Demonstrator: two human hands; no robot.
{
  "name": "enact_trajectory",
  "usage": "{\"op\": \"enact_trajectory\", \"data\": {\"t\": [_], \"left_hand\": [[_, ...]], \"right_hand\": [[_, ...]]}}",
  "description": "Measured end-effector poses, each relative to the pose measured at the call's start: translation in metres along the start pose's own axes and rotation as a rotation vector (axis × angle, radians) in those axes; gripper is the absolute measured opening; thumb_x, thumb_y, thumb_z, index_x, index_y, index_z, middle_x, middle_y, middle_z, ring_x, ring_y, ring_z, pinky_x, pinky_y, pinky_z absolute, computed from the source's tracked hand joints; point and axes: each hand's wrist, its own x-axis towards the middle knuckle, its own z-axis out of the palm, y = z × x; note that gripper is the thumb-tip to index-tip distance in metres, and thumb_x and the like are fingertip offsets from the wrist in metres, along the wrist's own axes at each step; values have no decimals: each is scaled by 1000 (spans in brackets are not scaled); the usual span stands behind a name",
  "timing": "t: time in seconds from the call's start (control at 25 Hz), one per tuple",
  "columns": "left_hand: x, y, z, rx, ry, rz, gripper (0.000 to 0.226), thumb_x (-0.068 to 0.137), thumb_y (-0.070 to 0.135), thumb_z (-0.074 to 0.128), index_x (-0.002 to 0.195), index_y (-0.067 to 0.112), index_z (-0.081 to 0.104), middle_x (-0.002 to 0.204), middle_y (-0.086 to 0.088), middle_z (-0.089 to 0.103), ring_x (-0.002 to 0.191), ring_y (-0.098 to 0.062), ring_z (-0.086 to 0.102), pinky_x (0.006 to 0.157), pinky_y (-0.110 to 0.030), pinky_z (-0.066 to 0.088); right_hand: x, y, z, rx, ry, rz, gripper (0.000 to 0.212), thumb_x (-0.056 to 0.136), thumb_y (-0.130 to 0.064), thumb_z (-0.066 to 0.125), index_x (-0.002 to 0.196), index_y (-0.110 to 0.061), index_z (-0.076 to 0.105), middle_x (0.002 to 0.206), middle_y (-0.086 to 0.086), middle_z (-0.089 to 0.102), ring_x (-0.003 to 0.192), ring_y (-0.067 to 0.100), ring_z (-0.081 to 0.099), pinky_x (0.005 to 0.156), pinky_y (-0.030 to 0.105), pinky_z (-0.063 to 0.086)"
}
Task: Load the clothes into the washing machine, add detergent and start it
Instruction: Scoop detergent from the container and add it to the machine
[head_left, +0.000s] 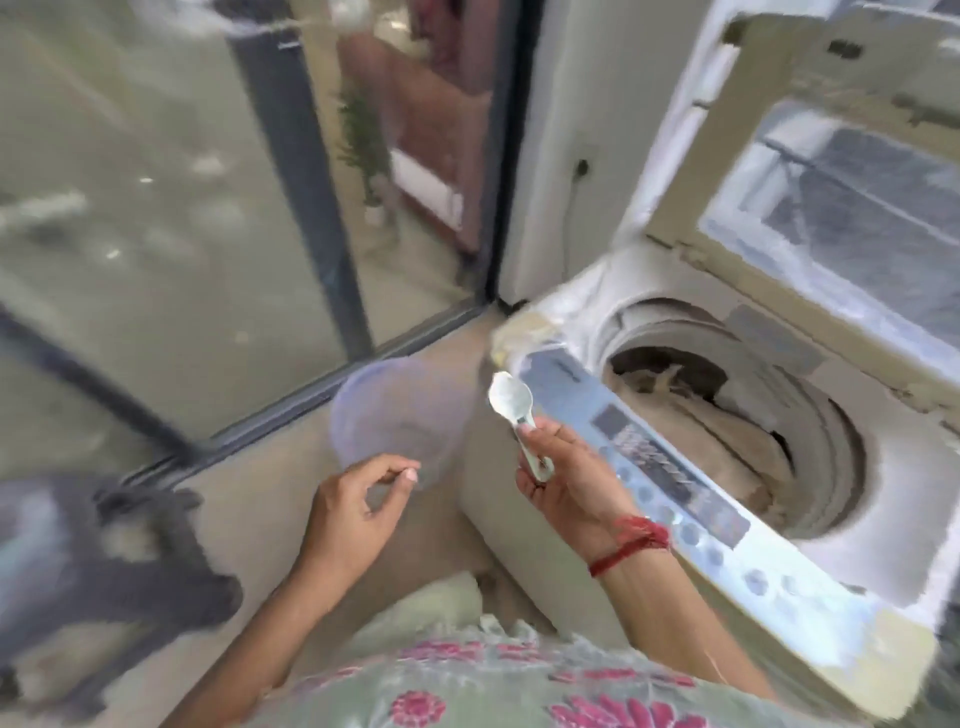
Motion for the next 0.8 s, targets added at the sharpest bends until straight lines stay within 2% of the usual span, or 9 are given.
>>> {"op": "enact_trajectory", "data": {"t": [0.16, 0.28, 0.4, 0.48, 0.56, 0.68, 0.8], "left_hand": [[-120, -38, -70, 18, 125, -265, 11, 82, 35, 58, 77, 32, 67, 79, 24, 67, 73, 9, 61, 66, -5, 41], [-180, -58, -128, 57, 285, -392, 11, 81, 42, 56, 80, 34, 64, 78, 22, 68, 74, 6, 63, 68, -9, 45], [-226, -80, -177, 89, 510, -503, 13, 85, 22, 65, 75, 30, 66, 81, 22, 68, 76, 5, 64, 66, -8, 45], [-251, -99, -202, 93, 596, -578, 10, 85, 27, 62, 75, 26, 66, 79, 19, 69, 76, 2, 64, 65, -12, 47], [-272, -125, -230, 105, 640, -654, 15, 81, 38, 55, 77, 27, 66, 77, 17, 69, 75, -1, 65, 63, -16, 48], [-285, -171, -276, 194, 642, -738, 24, 80, 46, 51, 80, 28, 67, 73, 13, 69, 68, -6, 64, 60, -21, 48], [-296, -230, -330, 228, 627, -813, 22, 82, 43, 51, 84, 29, 68, 76, 11, 70, 70, -8, 65, 63, -25, 50]], "right_hand": [[5, 83, 78, -161, -213, 113, 11, 88, -11, 60, 87, -21, 56, 61, -11, 56, 51, -1, 50, 51, 14, 41], [-1, 141, 129, -236, -294, 218, 12, 87, -12, 60, 93, -21, 56, 67, -8, 59, 50, -1, 53, 48, 13, 44], [-11, 191, 176, -395, -374, 317, 12, 88, -9, 60, 97, -17, 57, 78, -4, 61, 52, 1, 56, 51, 14, 46], [-12, 221, 208, -550, -423, 337, 13, 88, -12, 61, 100, -15, 61, 84, -2, 62, 58, 3, 56, 58, 17, 46], [-8, 257, 250, -675, -455, 357, 12, 87, -13, 64, 98, -16, 63, 84, -2, 63, 63, 4, 55, 63, 19, 44], [14, 319, 318, -854, -504, 373, 10, 88, -6, 60, 90, -16, 63, 76, 1, 62, 66, 10, 57, 60, 21, 45], [47, 396, 382, -1053, -486, 420, 17, 92, 1, 53, 85, -14, 59, 65, 5, 59, 51, 10, 57, 49, 19, 43]]}}
